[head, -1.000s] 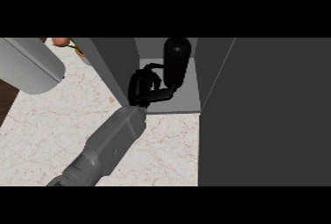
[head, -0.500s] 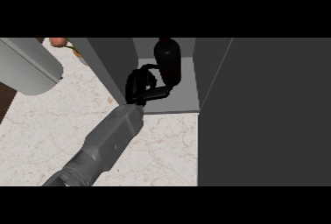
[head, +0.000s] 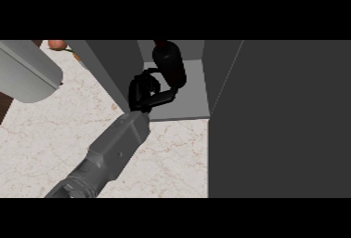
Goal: Pick up the wine, place it into the cabinet and close the cabinet
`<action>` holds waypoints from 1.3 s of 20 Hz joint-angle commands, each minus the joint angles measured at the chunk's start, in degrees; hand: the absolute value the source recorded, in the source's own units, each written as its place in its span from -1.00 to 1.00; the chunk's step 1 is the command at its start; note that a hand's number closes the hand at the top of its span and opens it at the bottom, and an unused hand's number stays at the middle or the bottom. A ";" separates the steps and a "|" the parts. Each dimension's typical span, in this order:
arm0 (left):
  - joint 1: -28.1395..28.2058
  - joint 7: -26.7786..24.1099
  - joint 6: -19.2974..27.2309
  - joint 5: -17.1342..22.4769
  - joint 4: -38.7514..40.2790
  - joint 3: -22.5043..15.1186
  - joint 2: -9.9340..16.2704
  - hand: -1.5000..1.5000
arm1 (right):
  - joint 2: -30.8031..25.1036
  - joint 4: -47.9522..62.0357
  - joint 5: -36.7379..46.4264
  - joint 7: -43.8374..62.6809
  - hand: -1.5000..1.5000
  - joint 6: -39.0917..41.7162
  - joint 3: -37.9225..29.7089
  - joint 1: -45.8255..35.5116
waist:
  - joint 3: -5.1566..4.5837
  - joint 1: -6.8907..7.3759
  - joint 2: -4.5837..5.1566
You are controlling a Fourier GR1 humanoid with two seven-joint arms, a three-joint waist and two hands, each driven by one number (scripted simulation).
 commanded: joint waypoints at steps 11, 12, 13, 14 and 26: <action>1.96 -9.63 -1.28 -2.61 -2.71 0.70 0.07 -1.00 | 0.43 -1.40 1.06 -2.36 -1.00 0.58 -0.45 3.16 | 0.19 2.21 -0.86; 4.64 -10.69 -2.29 -3.36 -3.76 -0.12 0.07 -1.00 | 0.68 -4.14 2.31 2.01 -1.00 -1.52 2.01 1.26 | 0.16 2.95 -1.06; 2.84 -7.22 1.19 -3.86 -6.59 -0.69 0.10 -1.00 | 0.56 -2.37 1.87 -0.63 -1.00 -0.61 0.01 3.14 | 0.22 3.50 -1.36; 4.75 -8.32 -3.52 -3.52 -6.33 -0.33 4.29 -1.00 | 1.09 -3.14 3.14 1.11 -1.00 -2.45 0.94 1.11 | 0.18 3.70 -1.24; 20.07 3.75 6.47 -11.11 -39.07 -11.93 6.84 -1.00 | -0.68 -7.62 1.10 7.69 -1.00 -3.71 0.78 0.88 | 0.22 4.93 -1.78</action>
